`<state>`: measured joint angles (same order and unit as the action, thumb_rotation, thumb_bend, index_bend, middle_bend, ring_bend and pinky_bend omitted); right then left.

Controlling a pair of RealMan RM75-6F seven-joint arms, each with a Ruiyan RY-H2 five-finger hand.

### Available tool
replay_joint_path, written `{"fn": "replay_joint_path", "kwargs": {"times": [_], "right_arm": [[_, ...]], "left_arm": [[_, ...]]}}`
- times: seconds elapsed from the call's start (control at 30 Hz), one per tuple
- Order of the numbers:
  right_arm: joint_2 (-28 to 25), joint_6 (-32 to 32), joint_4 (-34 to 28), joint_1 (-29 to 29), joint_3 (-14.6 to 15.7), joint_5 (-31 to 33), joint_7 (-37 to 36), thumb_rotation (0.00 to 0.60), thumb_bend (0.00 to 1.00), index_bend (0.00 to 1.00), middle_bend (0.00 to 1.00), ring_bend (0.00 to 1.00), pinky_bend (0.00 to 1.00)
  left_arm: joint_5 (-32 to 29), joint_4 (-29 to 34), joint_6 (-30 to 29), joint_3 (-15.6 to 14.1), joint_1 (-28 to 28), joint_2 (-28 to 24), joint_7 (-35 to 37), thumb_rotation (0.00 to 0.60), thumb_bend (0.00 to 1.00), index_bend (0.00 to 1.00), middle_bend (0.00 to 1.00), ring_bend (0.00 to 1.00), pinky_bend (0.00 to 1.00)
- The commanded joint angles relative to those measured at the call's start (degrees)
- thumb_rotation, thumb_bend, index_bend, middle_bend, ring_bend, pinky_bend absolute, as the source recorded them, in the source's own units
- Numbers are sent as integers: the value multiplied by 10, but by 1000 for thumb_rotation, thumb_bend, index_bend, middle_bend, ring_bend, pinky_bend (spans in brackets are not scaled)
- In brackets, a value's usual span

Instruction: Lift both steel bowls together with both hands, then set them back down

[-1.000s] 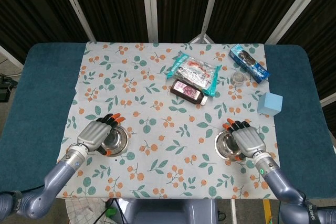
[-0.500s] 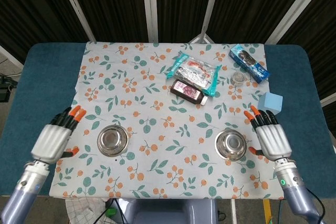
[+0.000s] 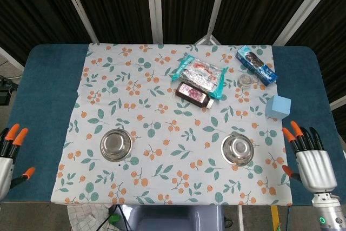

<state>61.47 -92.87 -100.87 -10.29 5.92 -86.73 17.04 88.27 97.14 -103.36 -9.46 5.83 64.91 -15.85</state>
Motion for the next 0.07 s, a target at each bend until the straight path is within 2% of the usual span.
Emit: {"fn": "replay_joint_path", "kwargs": {"times": [0.03,0.07], "right_arm": [[-11,10,-3,5,3,0,-3,600,74,168,0,97,68],[-14,11,-4,7,1,-1,-5,600,74,168,0,97,68]], "left_arm": [[-1,-2,3,7,-9,2,-3,600,1,60,0,0,141],[1,-2,4,8,-11,0,2,600,1,60,0,0,141]]}}
